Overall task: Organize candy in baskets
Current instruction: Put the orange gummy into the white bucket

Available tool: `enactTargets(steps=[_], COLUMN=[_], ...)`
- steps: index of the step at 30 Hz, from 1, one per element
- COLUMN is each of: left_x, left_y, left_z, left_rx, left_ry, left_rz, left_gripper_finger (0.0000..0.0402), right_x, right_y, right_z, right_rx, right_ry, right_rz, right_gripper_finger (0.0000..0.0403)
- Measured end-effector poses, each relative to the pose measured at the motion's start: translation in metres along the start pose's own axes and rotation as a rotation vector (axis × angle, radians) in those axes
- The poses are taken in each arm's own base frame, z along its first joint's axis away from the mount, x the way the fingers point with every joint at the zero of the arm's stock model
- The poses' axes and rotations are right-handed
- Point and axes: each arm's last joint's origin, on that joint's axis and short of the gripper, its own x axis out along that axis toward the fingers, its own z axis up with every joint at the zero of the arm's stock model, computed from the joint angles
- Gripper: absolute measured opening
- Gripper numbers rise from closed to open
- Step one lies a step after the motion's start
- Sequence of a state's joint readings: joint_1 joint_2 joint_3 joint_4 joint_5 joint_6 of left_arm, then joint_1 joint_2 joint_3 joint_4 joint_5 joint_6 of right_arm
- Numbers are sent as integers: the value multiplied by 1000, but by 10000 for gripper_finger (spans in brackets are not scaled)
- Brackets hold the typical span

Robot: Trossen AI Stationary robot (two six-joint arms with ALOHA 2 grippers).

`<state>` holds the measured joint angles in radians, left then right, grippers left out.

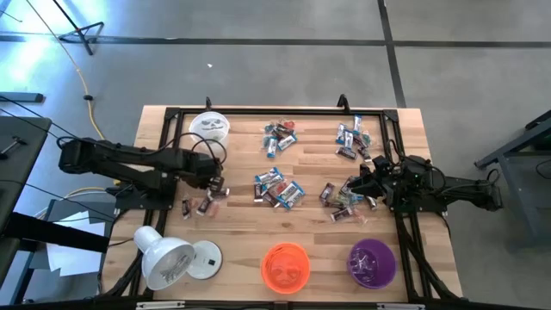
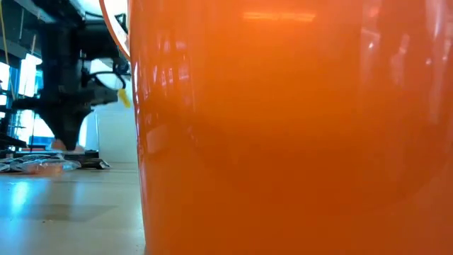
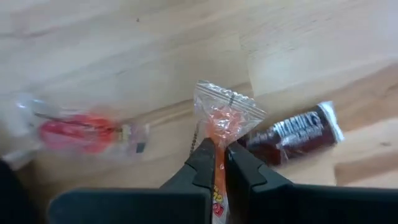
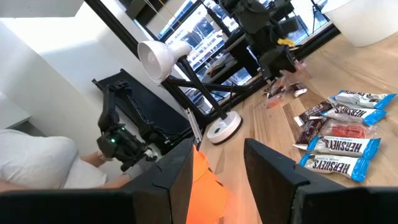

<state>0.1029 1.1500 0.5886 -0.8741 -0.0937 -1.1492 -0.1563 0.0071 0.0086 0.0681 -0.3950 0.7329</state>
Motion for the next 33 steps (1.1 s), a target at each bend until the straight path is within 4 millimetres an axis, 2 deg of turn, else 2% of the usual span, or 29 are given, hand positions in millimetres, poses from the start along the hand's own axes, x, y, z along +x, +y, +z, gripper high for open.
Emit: enactTargets(steps=[5, 10, 15, 18, 23, 28, 33], left_x=[-35, -84, -137, -157, -165, -156, -148], left_y=[-9, -15, -16, -17, -13, -1, 8], left_z=[9, 19, 27, 32, 42, 60, 88], left_rx=[32, 76, 127, 162, 206, 221, 252], left_ry=[-36, -102, -247, -370, -502, -481, -454], left_rz=[39, 83, 100, 110, 208, 299, 297], left_gripper_finger=[5, 5, 5, 5, 5, 5, 6], right_x=[0, 0, 0, 0, 0, 0, 0], right_y=[0, 0, 0, 0, 0, 0, 0], right_z=[0, 0, 0, 0, 0, 0, 0], right_rx=[0, 0, 0, 0, 0, 0, 0], right_ry=[0, -1, 0, 0, -1, 0, 0], right_rz=[0, 0, 0, 0, 0, 0, 0], right_gripper_finger=[138, 138, 138, 138, 138, 138, 138])
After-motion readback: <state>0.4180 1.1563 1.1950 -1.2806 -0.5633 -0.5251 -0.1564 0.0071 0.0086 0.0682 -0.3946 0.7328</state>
